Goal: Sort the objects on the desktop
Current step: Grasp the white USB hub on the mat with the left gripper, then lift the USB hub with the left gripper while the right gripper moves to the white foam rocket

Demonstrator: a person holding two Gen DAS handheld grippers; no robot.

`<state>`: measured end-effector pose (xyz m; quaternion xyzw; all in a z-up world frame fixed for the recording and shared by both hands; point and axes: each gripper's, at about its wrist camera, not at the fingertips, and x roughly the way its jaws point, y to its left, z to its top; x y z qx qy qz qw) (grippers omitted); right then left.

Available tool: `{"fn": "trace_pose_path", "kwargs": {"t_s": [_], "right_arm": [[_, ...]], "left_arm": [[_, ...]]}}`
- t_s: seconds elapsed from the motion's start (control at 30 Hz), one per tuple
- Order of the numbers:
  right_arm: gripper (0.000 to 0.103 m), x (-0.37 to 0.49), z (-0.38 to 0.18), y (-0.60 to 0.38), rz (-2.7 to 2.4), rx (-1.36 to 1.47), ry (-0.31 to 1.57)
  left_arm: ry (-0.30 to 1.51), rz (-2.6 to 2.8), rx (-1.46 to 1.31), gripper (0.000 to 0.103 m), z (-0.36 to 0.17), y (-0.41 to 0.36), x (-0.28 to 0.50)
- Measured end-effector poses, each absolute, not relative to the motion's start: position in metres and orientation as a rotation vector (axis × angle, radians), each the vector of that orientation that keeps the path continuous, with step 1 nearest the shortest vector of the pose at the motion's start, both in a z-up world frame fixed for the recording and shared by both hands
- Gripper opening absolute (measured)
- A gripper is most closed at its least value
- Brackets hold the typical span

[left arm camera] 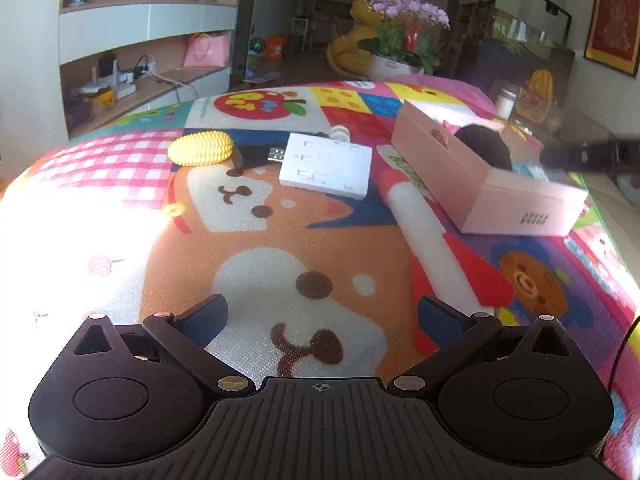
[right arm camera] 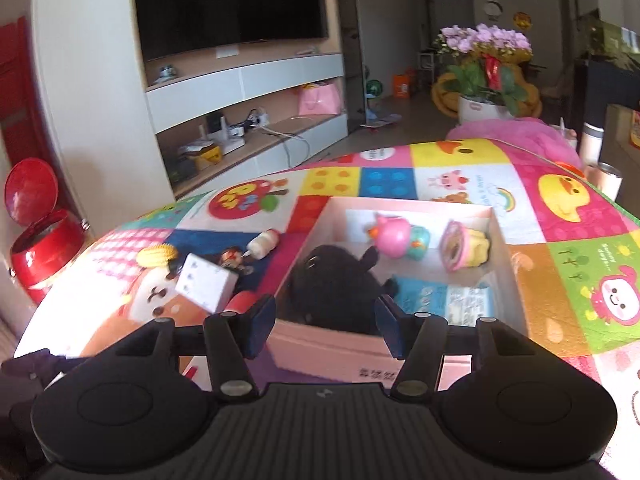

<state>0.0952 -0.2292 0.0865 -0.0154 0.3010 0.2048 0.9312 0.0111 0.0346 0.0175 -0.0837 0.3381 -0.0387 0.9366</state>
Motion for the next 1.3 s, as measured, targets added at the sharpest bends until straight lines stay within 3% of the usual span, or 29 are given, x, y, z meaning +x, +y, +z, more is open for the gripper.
{"fn": "trace_pose_path", "kwargs": {"t_s": [0.13, 0.23, 0.43, 0.63, 0.67, 0.7, 0.73, 0.83, 0.9, 1.03, 1.07, 1.17, 1.2, 1.3], "right_arm": [[0.068, 0.062, 0.065, -0.211, 0.448, -0.073, 0.593], [0.071, 0.044, 0.047, -0.208, 0.437, -0.056, 0.605], [0.088, 0.013, 0.036, -0.212, 0.411, -0.061, 0.573], [0.097, 0.005, 0.035, -0.23, 0.387, -0.027, 0.578], [0.097, 0.005, 0.033, -0.232, 0.383, -0.02, 0.584], [0.097, 0.005, 0.032, -0.234, 0.38, -0.014, 0.588], [0.097, 0.005, 0.032, -0.235, 0.377, -0.008, 0.592], [0.097, 0.007, 0.03, -0.234, 0.378, 0.005, 0.599], [0.098, 0.008, 0.03, -0.232, 0.382, 0.007, 0.6], [0.099, 0.009, 0.028, -0.226, 0.392, -0.004, 0.602], [0.1, 0.01, 0.027, -0.224, 0.396, -0.006, 0.605], [0.101, 0.013, 0.024, -0.218, 0.404, -0.011, 0.617], [0.101, 0.015, 0.023, -0.215, 0.405, -0.009, 0.625], [0.101, 0.018, 0.02, -0.206, 0.398, -0.007, 0.643]], "left_arm": [[0.623, -0.096, -0.145, 0.103, 0.043, 0.031, 0.032], [0.594, -0.059, -0.059, 0.103, 0.051, 0.017, 0.063], [0.653, -0.071, -0.027, 0.103, 0.04, 0.003, 0.134], [0.663, -0.075, 0.009, 0.103, 0.028, -0.002, 0.154], [0.659, -0.071, 0.013, 0.098, 0.028, 0.0, 0.152], [0.655, -0.067, 0.021, 0.08, 0.029, 0.0, 0.15], [0.657, -0.066, 0.033, 0.079, 0.029, 0.001, 0.147], [0.657, -0.097, 0.059, 0.051, 0.032, 0.005, 0.134], [0.661, -0.115, 0.068, 0.045, 0.034, 0.009, 0.118], [0.671, -0.156, 0.071, 0.046, 0.035, 0.019, 0.082], [0.673, -0.162, 0.069, 0.051, 0.034, 0.021, 0.076], [0.673, -0.155, 0.039, 0.092, 0.034, 0.025, 0.074], [0.664, -0.137, 0.019, 0.097, 0.035, 0.026, 0.077], [0.67, -0.077, -0.062, 0.097, 0.036, 0.023, 0.1]]}}
